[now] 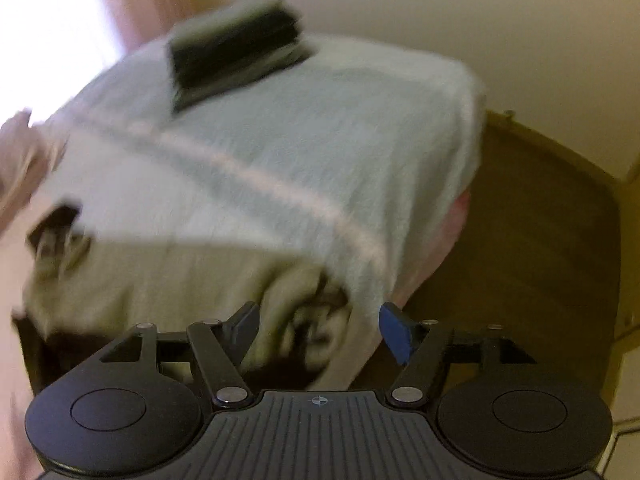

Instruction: Fold large clothes

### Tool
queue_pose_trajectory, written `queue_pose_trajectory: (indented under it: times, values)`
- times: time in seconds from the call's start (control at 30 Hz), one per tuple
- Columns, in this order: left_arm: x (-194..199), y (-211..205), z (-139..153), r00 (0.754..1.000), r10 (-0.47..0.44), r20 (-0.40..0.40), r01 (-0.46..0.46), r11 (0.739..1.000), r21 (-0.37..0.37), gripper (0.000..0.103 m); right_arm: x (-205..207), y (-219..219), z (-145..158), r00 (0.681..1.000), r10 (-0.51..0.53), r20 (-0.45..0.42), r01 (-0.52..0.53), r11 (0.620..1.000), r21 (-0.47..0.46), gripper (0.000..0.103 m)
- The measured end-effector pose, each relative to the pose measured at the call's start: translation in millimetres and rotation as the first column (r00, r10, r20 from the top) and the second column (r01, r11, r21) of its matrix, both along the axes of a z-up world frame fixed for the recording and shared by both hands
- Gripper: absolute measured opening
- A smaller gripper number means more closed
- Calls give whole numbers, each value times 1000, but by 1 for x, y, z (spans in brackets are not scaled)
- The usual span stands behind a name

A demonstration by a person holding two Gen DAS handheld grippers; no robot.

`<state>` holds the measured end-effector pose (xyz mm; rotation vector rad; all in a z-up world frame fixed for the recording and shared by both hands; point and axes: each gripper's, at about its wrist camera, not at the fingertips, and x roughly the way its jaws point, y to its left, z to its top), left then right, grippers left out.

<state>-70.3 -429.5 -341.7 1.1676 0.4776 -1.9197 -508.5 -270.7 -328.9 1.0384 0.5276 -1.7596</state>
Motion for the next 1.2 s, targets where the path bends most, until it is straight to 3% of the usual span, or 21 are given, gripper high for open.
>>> queue_pose_trajectory:
  times: [0.07, 0.17, 0.23, 0.27, 0.33, 0.47, 0.57, 0.67, 0.73, 0.8, 0.83, 0.87, 0.93, 0.97, 1.0, 1.03, 1.1, 1.2]
  values:
    - [-31, -7, -6, 994, -104, 29, 105, 994, -33, 70, 16, 0, -10, 991, 111, -68, -108, 993, 48, 64]
    - [-71, -16, -17, 960, -266, 84, 272, 960, -71, 70, 41, 8, -19, 950, 234, -209, -226, 972, 58, 64]
    - [-96, -24, -23, 930, -350, 116, 361, 928, -91, 70, 46, 3, -21, 935, 241, -261, -246, 969, 14, 64]
    - [-103, -26, -25, 913, -390, 124, 402, 911, -96, 70, 45, -4, -20, 940, 239, -243, -249, 968, -11, 64]
    - [-121, -29, -32, 865, -476, 157, 494, 863, -103, 70, 41, -16, -28, 946, 265, -188, -275, 961, -28, 64]
    - [-135, -22, -52, 714, -644, 275, 686, 722, -90, 70, 45, -14, -54, 900, 393, -187, -379, 919, 106, 64]
    - [-138, -24, -67, 632, -697, 340, 758, 648, -80, 70, 58, 9, -66, 828, 503, -248, -468, 864, 189, 64]
    - [-143, -32, -78, 589, -717, 373, 793, 602, -94, 73, 68, 23, -86, 751, 565, -343, -490, 824, 286, 64]
    - [-153, -37, -87, 575, -726, 376, 806, 583, -107, 72, 68, 23, -92, 723, 535, -436, -434, 844, 317, 64]
    - [-162, -41, -98, 557, -738, 382, 821, 559, -116, 72, 68, 23, -94, 669, 501, -548, -377, 865, 331, 64]
    - [-166, -44, -103, 551, -743, 382, 826, 552, -117, 71, 68, 23, -97, 635, 491, -597, -359, 871, 334, 69]
    - [-169, -45, -106, 548, -749, 373, 828, 548, -115, 66, 67, 23, -100, 622, 490, -611, -354, 872, 339, 73]
    - [-175, -47, -117, 540, -759, 364, 832, 546, -96, 43, 59, 21, -110, 670, 522, -528, -380, 852, 360, 73]
    - [-176, -47, -121, 533, -763, 364, 836, 542, -87, 27, 53, 19, -114, 705, 521, -481, -392, 851, 348, 66]
    - [-176, -46, -122, 535, -767, 355, 835, 544, -81, 16, 47, 19, -113, 736, 515, -439, -412, 856, 312, 20]
    - [-175, -45, -121, 546, -765, 341, 828, 554, -83, 13, 41, 18, -108, 763, 500, -410, -415, 865, 281, 4]
    - [-169, -44, -110, 592, -747, 301, 800, 589, -111, 10, 34, 17, -88, 779, 463, -424, -405, 886, 223, 4]
    - [-154, -44, -83, 686, -691, 227, 725, 675, -136, 9, 25, 11, -50, 756, 439, -485, -420, 894, 153, 4]
